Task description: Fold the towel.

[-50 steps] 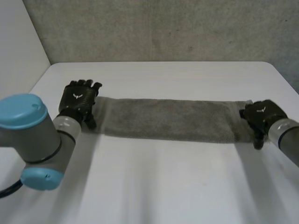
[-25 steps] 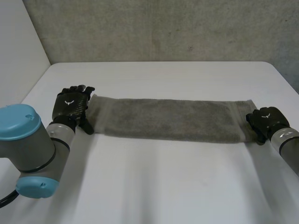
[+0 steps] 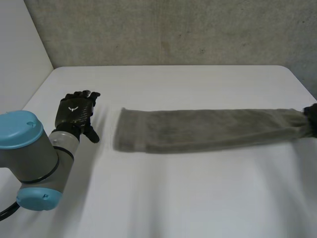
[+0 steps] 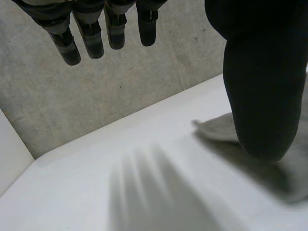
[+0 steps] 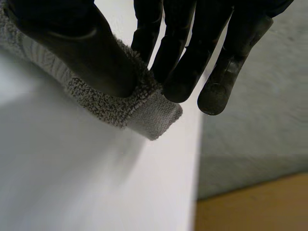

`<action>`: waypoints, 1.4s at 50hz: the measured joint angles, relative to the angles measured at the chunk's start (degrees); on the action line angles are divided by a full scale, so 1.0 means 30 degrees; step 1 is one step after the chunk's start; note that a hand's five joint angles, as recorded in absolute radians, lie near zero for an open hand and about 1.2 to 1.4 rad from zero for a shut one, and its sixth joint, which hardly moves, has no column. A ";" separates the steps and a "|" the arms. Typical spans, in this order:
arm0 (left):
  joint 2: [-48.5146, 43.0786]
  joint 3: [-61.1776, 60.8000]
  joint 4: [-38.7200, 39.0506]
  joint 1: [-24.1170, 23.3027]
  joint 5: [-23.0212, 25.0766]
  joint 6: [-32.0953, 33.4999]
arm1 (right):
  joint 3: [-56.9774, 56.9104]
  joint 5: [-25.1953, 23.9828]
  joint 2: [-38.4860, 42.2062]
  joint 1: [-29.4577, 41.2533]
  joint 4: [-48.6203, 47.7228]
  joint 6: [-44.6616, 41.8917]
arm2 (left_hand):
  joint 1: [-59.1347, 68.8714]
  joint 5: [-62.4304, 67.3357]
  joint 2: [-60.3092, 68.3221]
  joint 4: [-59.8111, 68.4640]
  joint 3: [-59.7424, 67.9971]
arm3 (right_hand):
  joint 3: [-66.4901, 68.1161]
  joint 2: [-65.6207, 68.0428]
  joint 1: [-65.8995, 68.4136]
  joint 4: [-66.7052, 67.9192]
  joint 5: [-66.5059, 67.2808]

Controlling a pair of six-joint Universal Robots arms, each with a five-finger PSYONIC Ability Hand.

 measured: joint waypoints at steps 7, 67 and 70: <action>0.0089 -0.0001 0.0000 -0.0006 -0.0006 -0.0014 | -0.1878 0.0449 -0.1094 0.1433 0.1226 -0.1132 | 0.0000 0.0000 0.0000 0.0000 0.0000 | 0.0000 0.0000 0.0084 0.0002 0.0029; -0.3122 0.2250 0.1116 -0.3449 0.0127 0.0536 | 0.3794 -0.0381 -0.0822 0.9426 -0.1937 0.5145 | 0.0037 -0.0002 0.0047 0.0044 0.0046 | -0.0034 0.0237 -0.0470 -0.0029 -0.0093; -0.3009 0.2180 0.1128 -0.3613 0.0073 0.0721 | 0.3216 -0.0290 -0.0858 0.9514 -0.2079 0.4823 | 0.0031 0.0000 0.0046 0.0044 0.0047 | 0.0003 0.0235 -0.0429 0.0018 -0.0063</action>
